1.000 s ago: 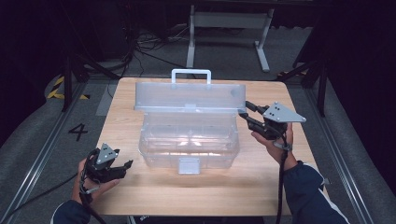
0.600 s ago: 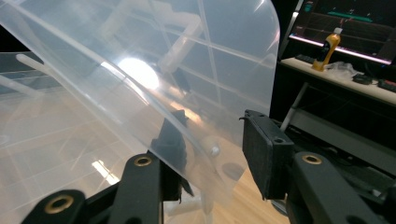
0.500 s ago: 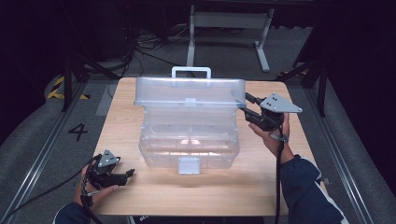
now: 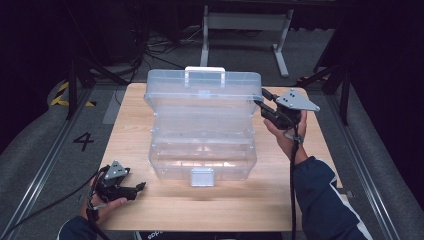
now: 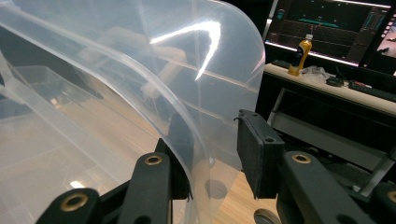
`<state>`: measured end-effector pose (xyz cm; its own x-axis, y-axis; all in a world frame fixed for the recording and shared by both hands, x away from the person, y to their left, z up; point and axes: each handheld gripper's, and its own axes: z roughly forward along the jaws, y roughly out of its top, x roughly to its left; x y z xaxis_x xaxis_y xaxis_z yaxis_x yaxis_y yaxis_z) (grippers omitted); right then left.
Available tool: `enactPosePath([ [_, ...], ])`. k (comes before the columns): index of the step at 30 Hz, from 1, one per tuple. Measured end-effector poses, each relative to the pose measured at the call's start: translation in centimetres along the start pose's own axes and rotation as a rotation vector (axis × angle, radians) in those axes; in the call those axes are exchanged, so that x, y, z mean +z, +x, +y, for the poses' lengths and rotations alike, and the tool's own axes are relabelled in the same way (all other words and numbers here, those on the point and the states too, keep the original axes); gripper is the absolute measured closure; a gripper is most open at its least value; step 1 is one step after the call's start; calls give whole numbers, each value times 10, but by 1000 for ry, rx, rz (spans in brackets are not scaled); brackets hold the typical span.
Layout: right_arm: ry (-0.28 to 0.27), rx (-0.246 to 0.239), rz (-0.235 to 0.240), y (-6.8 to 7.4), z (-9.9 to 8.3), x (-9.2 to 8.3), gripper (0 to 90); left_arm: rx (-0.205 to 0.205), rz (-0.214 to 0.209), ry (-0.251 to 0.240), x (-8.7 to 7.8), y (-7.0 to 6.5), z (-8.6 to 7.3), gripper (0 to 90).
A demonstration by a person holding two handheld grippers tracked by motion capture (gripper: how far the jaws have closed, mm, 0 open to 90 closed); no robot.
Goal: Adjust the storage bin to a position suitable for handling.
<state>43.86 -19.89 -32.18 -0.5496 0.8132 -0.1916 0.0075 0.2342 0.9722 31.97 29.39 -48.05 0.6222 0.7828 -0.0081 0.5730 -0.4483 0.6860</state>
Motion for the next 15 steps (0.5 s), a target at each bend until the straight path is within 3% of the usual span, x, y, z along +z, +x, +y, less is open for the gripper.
enactPosePath([
  [7,7,-4,-16,0,3,2,681,-3,-7,1,2,0,1,186],
  [15,5,34,-23,-4,8,9,680,-6,-3,2,1,0,1,185],
])
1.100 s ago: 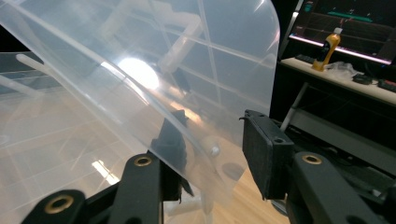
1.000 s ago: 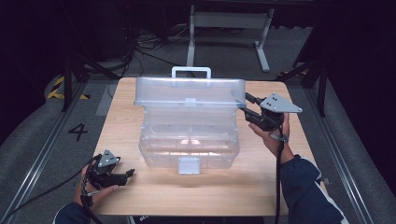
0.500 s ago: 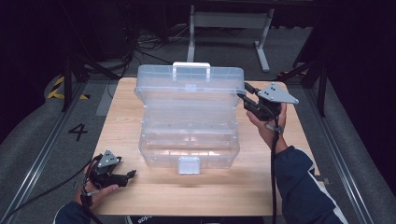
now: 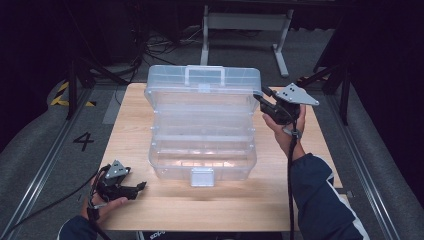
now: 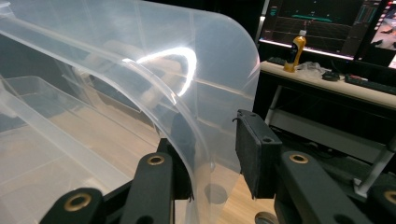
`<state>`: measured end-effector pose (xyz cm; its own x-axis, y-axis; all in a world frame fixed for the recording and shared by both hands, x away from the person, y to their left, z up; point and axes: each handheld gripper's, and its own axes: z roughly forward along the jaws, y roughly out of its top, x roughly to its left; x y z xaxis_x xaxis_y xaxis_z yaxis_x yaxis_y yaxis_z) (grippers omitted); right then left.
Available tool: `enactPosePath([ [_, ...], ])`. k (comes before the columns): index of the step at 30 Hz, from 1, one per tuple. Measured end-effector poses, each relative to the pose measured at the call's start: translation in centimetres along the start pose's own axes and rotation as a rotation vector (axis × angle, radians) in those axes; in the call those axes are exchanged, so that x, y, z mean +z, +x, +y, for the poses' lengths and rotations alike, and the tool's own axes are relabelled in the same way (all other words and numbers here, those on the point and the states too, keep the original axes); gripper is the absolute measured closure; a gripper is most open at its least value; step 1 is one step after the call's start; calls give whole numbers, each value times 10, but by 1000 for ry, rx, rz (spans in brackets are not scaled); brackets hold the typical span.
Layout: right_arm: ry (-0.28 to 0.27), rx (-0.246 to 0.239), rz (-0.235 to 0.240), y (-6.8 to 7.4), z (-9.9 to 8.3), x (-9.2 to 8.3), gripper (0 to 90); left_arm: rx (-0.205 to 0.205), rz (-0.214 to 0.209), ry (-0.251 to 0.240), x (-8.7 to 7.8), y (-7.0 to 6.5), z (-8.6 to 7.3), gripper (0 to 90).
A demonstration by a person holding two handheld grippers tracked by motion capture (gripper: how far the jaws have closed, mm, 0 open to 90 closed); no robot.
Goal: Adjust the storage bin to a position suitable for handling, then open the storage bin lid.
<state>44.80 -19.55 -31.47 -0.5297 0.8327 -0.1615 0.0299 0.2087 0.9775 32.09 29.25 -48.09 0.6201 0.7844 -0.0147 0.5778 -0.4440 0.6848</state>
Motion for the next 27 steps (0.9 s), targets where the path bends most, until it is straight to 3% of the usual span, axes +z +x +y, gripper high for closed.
enactPosePath([
  [14,19,-15,3,-3,3,3,680,32,-12,1,7,2,7,159],
  [16,24,-19,5,-3,4,2,679,15,-20,7,8,1,8,157],
  [19,34,-37,7,-4,6,3,678,42,-14,4,8,3,9,155],
  [27,44,1,6,-8,9,10,680,33,-14,2,9,2,9,157],
])
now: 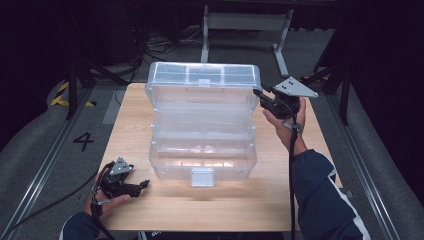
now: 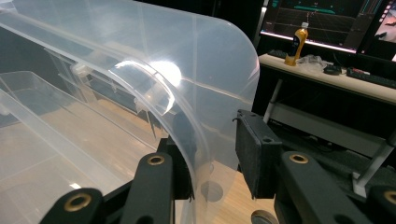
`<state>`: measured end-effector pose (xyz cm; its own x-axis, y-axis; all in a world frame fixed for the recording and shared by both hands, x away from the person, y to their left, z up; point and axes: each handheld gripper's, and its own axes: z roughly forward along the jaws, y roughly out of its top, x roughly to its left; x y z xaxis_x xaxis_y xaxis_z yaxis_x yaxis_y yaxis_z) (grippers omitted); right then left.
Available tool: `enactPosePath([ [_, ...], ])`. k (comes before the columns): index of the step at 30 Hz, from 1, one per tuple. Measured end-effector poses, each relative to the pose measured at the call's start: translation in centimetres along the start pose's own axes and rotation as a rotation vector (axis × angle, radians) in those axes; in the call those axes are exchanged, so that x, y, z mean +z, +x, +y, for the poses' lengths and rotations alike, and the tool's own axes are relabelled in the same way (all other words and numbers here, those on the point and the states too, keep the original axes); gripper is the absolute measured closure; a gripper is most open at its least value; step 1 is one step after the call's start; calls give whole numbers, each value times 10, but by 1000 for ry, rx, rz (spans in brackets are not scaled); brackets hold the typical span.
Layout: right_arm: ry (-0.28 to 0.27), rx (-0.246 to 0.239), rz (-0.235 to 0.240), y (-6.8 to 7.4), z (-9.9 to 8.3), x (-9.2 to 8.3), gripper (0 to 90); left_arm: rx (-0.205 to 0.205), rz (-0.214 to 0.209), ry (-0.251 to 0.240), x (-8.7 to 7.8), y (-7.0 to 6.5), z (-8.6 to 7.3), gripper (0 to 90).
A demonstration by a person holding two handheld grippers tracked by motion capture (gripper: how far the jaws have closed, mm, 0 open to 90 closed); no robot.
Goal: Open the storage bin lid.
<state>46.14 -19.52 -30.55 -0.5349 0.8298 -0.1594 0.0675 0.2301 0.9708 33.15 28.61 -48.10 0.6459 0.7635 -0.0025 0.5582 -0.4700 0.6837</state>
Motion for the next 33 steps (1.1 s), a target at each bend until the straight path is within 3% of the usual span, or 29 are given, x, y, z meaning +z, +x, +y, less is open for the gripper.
enactPosePath([
  [10,8,4,-21,-4,4,9,695,-18,-11,4,0,-1,-1,158],
  [13,5,-2,-36,-5,5,10,731,3,-4,4,0,0,0,155],
  [18,19,-29,-69,-3,10,13,758,3,-3,2,0,0,0,155],
  [33,35,-19,-129,-10,14,37,807,-3,-8,5,1,-1,1,154],
])
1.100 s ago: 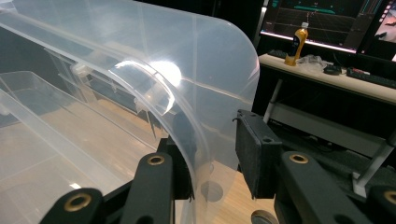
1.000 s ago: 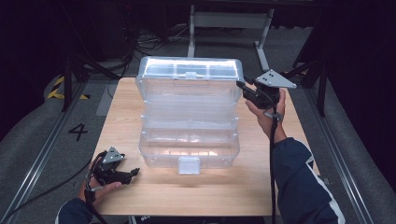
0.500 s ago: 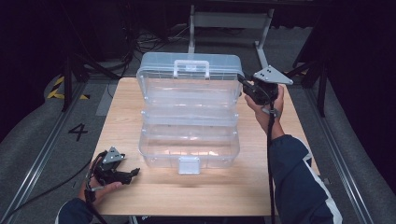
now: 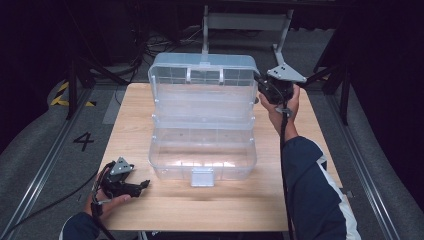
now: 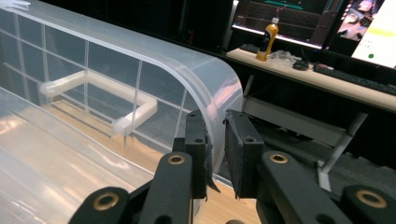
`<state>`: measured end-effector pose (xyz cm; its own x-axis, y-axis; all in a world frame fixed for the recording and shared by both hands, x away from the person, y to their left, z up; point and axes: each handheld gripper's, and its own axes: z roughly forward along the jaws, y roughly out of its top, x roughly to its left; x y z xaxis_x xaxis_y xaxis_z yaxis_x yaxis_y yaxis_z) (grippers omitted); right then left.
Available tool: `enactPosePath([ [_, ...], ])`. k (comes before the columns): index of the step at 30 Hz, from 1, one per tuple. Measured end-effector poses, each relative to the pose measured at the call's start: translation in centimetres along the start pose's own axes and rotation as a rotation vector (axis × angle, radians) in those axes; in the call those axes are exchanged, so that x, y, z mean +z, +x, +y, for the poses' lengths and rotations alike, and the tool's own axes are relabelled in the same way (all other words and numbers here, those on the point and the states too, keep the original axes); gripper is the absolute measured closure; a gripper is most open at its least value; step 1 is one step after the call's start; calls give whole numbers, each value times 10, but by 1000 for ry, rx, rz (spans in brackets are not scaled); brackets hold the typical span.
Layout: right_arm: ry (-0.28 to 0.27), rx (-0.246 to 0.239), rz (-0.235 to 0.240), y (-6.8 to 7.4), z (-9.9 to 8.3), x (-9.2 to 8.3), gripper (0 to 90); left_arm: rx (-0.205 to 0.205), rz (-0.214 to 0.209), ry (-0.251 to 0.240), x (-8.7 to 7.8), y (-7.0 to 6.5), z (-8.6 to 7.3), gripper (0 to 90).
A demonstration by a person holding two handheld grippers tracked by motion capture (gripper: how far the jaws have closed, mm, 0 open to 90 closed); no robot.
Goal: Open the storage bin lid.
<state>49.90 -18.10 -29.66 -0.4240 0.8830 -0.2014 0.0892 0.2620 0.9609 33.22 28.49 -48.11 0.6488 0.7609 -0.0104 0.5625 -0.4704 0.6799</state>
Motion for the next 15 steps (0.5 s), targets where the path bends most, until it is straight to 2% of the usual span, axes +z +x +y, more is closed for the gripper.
enactPosePath([
  [5,4,4,0,-6,0,9,835,-1,0,1,0,0,0,154],
  [10,14,-18,-13,-7,1,18,842,-3,0,-4,1,0,0,153],
  [15,26,-4,2,-12,1,26,843,-11,-2,-5,1,-1,0,153],
])
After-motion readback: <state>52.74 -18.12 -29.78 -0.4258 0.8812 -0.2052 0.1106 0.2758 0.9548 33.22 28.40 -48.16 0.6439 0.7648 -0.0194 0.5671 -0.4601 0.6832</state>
